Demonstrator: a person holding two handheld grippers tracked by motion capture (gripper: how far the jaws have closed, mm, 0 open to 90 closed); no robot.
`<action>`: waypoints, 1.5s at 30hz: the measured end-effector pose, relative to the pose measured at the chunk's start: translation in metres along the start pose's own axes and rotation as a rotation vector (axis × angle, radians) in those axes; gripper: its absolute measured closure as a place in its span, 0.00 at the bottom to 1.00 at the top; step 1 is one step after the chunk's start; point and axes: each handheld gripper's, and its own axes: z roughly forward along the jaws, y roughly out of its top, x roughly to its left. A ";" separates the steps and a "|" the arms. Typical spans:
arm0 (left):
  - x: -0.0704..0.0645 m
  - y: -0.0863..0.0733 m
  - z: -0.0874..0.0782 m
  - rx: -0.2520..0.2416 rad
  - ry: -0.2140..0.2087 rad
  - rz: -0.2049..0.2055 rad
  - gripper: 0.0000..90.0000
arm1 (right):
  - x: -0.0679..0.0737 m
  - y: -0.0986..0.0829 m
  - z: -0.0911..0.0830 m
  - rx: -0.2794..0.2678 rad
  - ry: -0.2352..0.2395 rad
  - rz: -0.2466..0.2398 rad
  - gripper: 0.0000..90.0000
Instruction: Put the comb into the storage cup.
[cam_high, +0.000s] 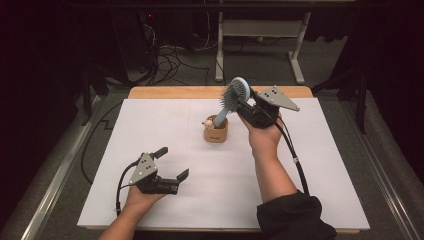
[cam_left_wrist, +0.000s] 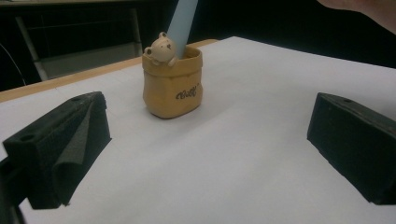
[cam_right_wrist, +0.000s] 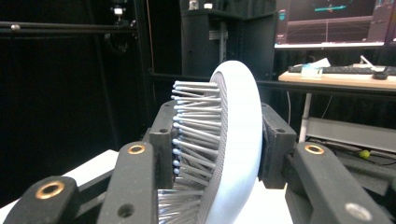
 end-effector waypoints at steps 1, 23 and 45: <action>0.000 0.000 0.000 0.000 0.000 0.000 0.01 | 0.001 -0.002 0.002 0.005 -0.003 -0.002 0.66; 0.002 0.001 -0.003 -0.005 0.009 0.001 0.01 | 0.006 -0.027 0.024 0.060 0.002 0.009 0.65; 0.000 -0.002 -0.002 0.002 0.007 0.003 0.01 | 0.007 -0.034 0.030 0.070 0.010 0.030 0.62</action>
